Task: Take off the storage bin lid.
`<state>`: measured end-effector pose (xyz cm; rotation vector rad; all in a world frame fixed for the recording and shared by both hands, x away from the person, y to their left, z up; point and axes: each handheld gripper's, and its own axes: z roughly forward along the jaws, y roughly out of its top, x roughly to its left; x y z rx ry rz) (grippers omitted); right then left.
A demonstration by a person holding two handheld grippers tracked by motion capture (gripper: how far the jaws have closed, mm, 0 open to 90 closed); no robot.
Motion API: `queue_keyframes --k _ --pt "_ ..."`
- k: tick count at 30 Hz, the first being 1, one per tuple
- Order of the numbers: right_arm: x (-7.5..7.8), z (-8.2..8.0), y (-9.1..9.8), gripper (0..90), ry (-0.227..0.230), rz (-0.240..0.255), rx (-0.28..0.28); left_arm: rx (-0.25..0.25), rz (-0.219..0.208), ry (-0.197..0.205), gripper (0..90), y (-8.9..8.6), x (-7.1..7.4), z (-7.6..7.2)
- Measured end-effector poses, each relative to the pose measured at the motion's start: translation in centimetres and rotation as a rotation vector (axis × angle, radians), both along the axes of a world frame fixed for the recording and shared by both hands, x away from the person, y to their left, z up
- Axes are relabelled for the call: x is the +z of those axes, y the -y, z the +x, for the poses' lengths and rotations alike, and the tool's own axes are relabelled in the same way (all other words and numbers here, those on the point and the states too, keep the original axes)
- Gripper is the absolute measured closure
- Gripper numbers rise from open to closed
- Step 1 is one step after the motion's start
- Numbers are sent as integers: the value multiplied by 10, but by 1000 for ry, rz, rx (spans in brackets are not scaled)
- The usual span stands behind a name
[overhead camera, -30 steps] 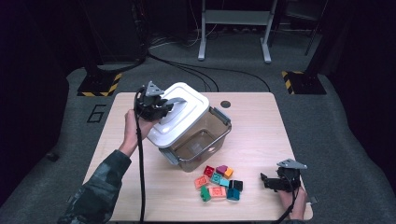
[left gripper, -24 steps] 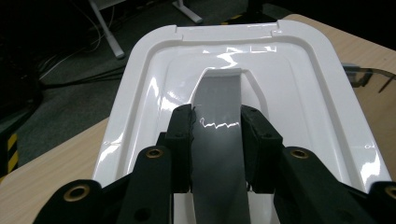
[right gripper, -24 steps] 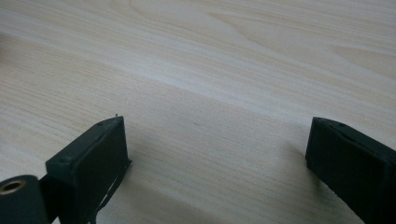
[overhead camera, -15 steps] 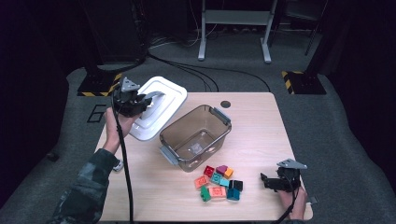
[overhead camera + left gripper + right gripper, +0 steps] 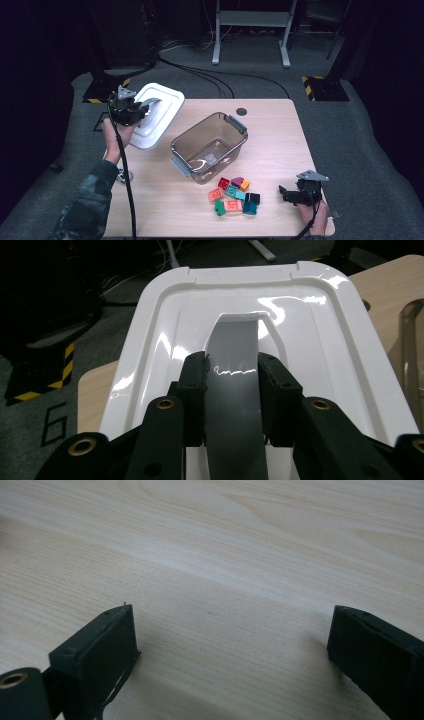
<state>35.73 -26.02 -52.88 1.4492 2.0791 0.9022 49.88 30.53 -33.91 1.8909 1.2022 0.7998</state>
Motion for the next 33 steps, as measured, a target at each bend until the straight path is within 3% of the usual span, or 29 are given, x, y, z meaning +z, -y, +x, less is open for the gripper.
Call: queue_keyframes --k 8,21,33 --pt "0 0 0 49 0 -1 -1 47 -9 -15 674 -8 -18 8" --pt "0 0 0 50 0 -1 -1 96 -35 -87 674 -19 -56 23" --pt "0 0 0 49 0 -1 -1 119 -25 -158 674 -22 -88 33"
